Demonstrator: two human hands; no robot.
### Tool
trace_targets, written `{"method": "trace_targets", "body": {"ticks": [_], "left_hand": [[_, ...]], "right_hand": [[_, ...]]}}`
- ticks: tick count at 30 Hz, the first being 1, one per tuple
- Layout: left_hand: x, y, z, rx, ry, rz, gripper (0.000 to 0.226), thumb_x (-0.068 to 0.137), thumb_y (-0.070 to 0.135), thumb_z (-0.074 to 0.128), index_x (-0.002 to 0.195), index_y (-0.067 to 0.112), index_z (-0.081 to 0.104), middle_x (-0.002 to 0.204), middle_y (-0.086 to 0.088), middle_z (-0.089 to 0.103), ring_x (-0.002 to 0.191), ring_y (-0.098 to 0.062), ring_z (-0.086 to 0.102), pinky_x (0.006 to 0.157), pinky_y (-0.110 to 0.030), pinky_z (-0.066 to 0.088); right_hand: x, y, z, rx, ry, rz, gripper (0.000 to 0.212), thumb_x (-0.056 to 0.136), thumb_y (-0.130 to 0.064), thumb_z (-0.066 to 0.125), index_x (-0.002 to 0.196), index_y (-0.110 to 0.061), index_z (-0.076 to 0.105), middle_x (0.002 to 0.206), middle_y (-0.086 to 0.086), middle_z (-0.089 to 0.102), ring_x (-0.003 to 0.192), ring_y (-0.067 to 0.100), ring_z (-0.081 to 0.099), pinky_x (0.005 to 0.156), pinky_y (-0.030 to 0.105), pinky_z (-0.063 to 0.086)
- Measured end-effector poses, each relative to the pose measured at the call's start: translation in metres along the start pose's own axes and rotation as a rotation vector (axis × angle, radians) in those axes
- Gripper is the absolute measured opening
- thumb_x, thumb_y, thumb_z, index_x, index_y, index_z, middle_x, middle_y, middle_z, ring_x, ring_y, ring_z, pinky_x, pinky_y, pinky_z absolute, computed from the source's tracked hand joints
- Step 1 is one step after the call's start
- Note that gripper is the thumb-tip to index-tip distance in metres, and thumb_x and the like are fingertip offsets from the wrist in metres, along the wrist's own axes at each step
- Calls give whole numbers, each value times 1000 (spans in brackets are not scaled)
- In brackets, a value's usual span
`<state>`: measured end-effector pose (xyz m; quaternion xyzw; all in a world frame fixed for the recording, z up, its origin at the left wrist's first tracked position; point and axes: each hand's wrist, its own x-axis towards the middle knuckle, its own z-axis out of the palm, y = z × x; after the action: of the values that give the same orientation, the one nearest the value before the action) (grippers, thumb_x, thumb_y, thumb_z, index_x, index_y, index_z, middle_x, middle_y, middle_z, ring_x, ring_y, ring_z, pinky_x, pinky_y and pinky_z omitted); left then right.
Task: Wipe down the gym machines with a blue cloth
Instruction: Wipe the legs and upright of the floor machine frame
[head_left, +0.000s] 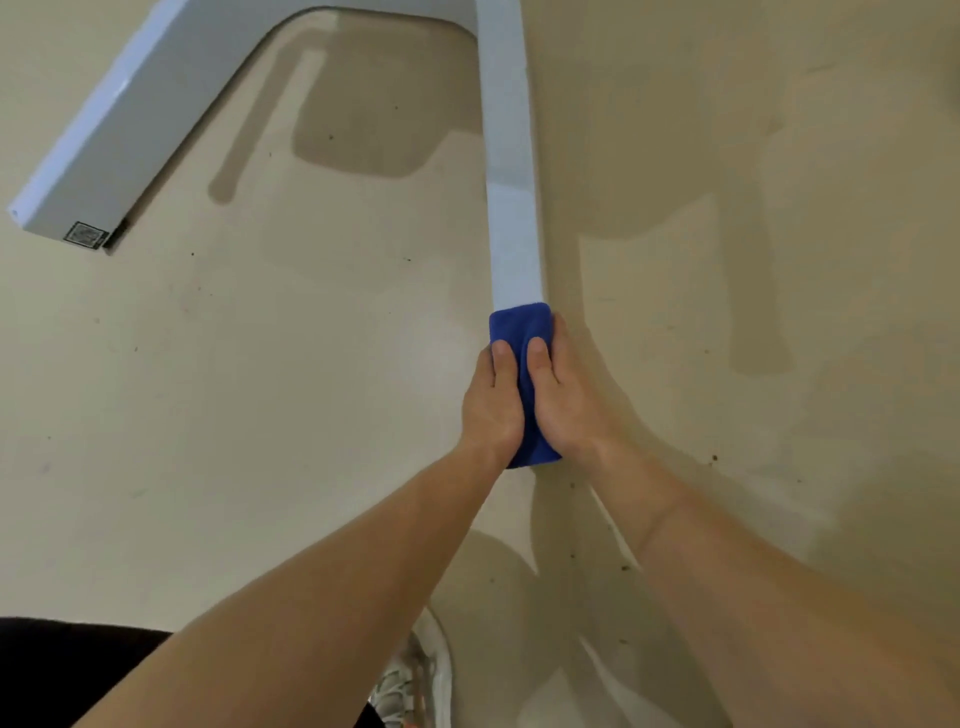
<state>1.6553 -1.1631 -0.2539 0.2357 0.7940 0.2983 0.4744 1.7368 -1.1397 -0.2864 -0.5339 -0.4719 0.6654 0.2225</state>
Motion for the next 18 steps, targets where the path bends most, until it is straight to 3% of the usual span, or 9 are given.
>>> {"method": "trace_targets", "body": {"ticks": [3, 7, 9, 12, 13, 16, 18], "left_hand": [[-11, -12, 1, 84, 29, 26, 46, 106, 44, 23, 112, 17, 60, 101, 6, 67, 94, -6, 63, 81, -21, 45], [36, 21, 2, 152, 70, 142, 50, 107, 44, 22, 104, 14, 62, 92, 4, 66, 86, -9, 62, 75, -22, 45], [64, 46, 1, 173, 74, 168, 46, 107, 43, 23, 101, 16, 60, 88, 8, 63, 81, -5, 59, 70, -18, 42], [85, 59, 3, 169, 54, 183, 46, 106, 47, 23, 104, 20, 59, 93, 7, 64, 88, -11, 61, 76, -23, 44], [82, 55, 1, 175, 45, 166, 48, 106, 48, 22, 105, 19, 60, 97, 5, 65, 91, -12, 62, 78, -25, 44], [48, 24, -2, 182, 41, 132, 52, 105, 48, 22, 111, 16, 62, 101, 2, 67, 92, -12, 62, 79, -24, 43], [16, 3, -1, 199, 32, 82, 51, 106, 47, 21, 111, 17, 62, 101, 3, 67, 93, -12, 62, 81, -25, 43]], "right_hand": [[-17, 10, 3, -69, -8, -9, 61, 100, -56, 29, 152, -25, 26, 130, -10, 55, 113, 5, 58, 102, 33, 47], [35, -8, -4, -130, 35, -66, 60, 98, -57, 28, 145, -21, 34, 123, -3, 61, 109, 13, 61, 100, 39, 48], [70, -26, -9, -121, 48, -83, 50, 101, -52, 29, 139, -20, 39, 117, -1, 63, 103, 14, 62, 92, 36, 49], [92, -43, -15, -137, 47, -119, 41, 106, -43, 29, 136, -18, 42, 113, -2, 63, 94, 3, 60, 77, 18, 42], [87, -42, -14, -113, 41, -110, 41, 106, -43, 29, 137, -19, 41, 113, -3, 62, 94, 2, 60, 77, 17, 42], [42, -20, -7, -74, 45, -94, 44, 104, -47, 30, 139, -23, 38, 116, -3, 62, 101, 11, 63, 91, 34, 49], [7, 1, -3, -103, 25, -55, 51, 102, -52, 31, 145, -24, 34, 117, -4, 62, 102, 12, 63, 94, 39, 50]]}}
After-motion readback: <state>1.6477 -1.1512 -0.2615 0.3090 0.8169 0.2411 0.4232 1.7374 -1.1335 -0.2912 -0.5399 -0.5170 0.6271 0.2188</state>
